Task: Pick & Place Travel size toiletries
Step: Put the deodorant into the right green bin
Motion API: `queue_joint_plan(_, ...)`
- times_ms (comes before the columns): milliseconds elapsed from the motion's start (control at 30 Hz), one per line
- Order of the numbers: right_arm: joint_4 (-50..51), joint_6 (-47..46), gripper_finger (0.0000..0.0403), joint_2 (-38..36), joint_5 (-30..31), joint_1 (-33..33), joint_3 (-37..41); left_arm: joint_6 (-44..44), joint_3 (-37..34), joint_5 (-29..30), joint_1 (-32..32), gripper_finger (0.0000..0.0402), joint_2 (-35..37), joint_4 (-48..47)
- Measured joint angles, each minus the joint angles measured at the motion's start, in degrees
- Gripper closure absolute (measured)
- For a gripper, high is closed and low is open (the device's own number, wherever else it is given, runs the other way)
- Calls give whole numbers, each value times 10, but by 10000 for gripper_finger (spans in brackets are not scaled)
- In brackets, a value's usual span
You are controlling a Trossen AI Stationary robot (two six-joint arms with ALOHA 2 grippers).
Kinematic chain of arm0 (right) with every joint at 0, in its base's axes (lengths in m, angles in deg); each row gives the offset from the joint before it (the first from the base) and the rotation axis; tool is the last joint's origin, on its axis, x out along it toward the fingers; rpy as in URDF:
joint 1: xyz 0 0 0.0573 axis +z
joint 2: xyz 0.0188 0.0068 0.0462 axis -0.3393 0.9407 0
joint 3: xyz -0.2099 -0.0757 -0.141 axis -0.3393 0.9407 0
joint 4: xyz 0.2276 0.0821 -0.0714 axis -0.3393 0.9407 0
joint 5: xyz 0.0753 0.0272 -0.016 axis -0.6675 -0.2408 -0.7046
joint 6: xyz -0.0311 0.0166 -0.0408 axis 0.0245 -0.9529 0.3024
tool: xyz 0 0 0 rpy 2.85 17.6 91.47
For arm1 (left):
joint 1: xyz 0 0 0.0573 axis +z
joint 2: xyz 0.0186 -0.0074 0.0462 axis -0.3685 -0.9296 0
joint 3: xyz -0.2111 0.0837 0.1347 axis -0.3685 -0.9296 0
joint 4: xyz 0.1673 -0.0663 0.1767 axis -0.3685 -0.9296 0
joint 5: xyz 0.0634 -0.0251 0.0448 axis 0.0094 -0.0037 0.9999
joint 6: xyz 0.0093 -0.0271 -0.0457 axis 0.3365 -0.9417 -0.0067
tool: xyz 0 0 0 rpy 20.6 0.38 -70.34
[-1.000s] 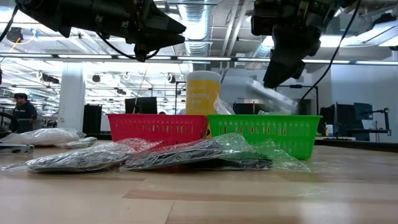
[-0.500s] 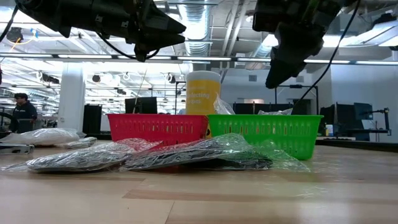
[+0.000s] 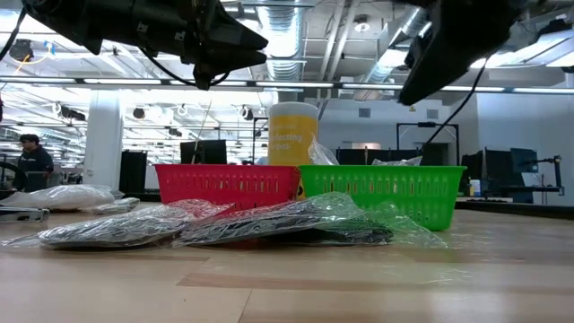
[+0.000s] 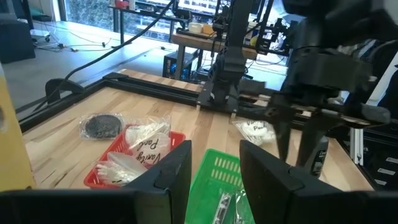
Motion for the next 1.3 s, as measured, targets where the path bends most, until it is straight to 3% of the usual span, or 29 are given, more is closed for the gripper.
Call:
queue_joint_plan(533, 6, -89, 316, -25, 121, 124, 23, -4, 0, 2, 0, 275, 0, -3)
queue_joint_plan(800, -16, -131, 316, -57, 134, 181, 63, -4, 0, 2, 0, 275, 0, -3)
queue_joint_plan(1033, -27, -152, 316, -77, 185, 236, 74, -4, 0, 2, 0, 275, 0, -3)
queue_joint_plan(1300, -45, -165, 316, -75, 182, 267, 74, -4, 0, 1, 0, 275, 0, -3)
